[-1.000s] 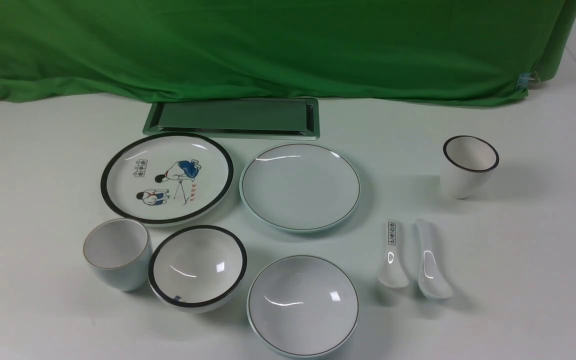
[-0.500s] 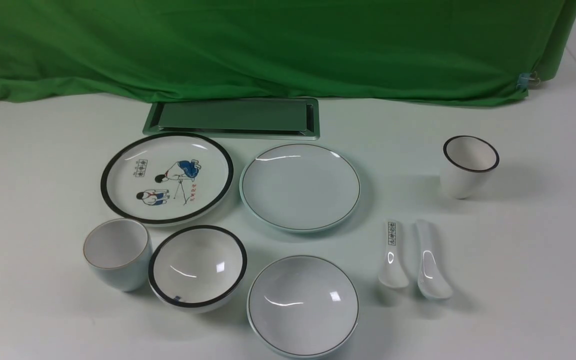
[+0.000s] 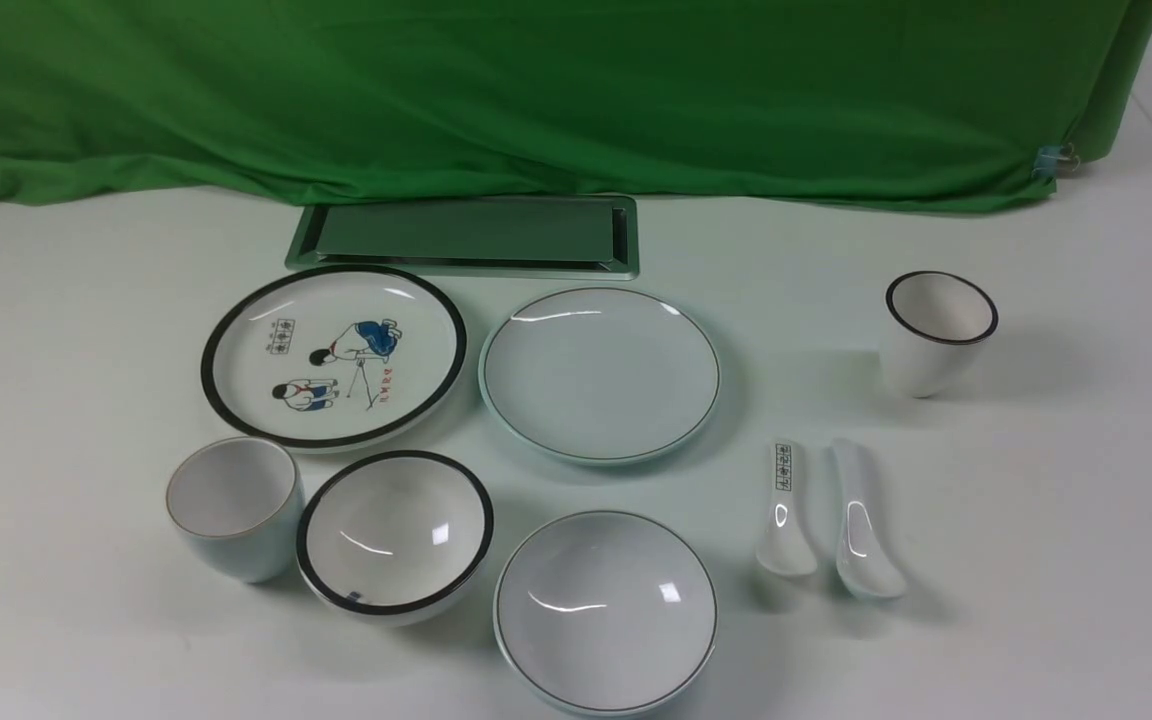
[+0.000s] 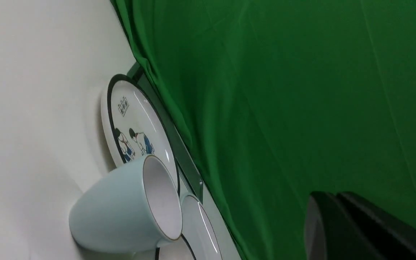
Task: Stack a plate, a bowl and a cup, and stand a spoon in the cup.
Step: Use the right arm to grab a blue rice bowl
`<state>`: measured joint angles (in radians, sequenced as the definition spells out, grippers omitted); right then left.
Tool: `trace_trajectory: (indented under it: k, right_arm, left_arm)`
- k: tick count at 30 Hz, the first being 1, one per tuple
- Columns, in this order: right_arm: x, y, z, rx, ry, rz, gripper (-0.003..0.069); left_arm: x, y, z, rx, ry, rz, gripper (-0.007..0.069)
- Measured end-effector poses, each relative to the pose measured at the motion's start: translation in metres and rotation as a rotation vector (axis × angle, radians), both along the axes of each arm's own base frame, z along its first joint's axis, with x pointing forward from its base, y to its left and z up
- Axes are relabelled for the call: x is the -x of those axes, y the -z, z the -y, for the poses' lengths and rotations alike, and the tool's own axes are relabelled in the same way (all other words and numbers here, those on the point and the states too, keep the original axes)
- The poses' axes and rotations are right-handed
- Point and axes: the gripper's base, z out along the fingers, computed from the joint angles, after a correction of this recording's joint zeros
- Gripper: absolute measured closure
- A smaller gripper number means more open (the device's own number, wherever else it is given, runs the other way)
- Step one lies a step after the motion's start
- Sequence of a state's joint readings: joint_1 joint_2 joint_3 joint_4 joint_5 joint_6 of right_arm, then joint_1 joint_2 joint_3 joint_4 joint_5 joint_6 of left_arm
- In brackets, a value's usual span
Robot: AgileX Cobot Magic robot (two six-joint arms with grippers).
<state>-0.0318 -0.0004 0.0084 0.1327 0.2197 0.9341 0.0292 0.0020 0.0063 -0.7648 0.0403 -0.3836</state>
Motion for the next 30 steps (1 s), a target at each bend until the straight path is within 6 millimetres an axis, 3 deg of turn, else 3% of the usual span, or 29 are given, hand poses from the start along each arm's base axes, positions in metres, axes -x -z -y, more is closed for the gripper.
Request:
trace_trajectory:
  k: [3,7,9,12,15,17,20,21,23,24,28,30]
  right_arm:
    - [0.000,-0.001,0.000,0.082,-0.016,0.008,0.0417]
    - [-0.001,-0.008,-0.001,0.246,-0.078,0.059,0.0436]
    - [-0.002,-0.023,-0.003,0.374,-0.126,0.083,0.0492]
    - [-0.008,-0.053,-0.005,0.582,-0.197,0.107,0.0612]
    - [-0.026,-0.083,-0.009,0.751,-0.270,0.071,0.0644]
    - [-0.047,-0.114,-0.013,0.881,-0.348,0.011,0.0646]
    - [-0.074,-0.133,-0.018,0.982,-0.473,-0.133,0.0645]
    - [-0.076,-0.131,-0.018,0.981,-0.480,-0.145,0.0645]
    - [-0.094,-0.140,-0.021,1.027,-0.578,-0.262,0.0645]
    - [-0.112,-0.141,-0.024,1.044,-0.685,-0.388,0.0645]
    - [-0.137,-0.134,-0.039,1.068,-0.854,-0.507,0.0645]
    - [-0.148,-0.126,-0.057,1.094,-0.964,-0.527,0.0645]
  left_arm:
    - [0.000,-0.003,0.000,-0.063,-0.002,0.005,0.0653]
    - [0.009,-0.042,0.004,-0.315,0.014,0.072,0.0653]
    - [0.013,-0.063,0.006,-0.417,0.025,0.069,0.0653]
    - [0.002,-0.083,0.007,-0.584,0.073,-0.067,0.0653]
    - [-0.022,-0.104,0.006,-0.797,0.157,-0.263,0.0653]
    - [-0.044,-0.127,0.005,-0.975,0.247,-0.387,0.0653]
    - [-0.076,-0.142,0.003,-1.122,0.403,-0.574,0.0653]
    - [-0.075,-0.145,0.003,-1.132,0.407,-0.574,0.0653]
    - [-0.098,-0.149,0.003,-1.166,0.514,-0.687,0.0653]
    - [-0.120,-0.151,0.008,-1.177,0.619,-0.767,0.0653]
    - [-0.151,-0.138,0.025,-1.210,0.787,-0.830,0.0653]
    - [-0.162,-0.126,0.043,-1.245,0.899,-0.837,0.0652]
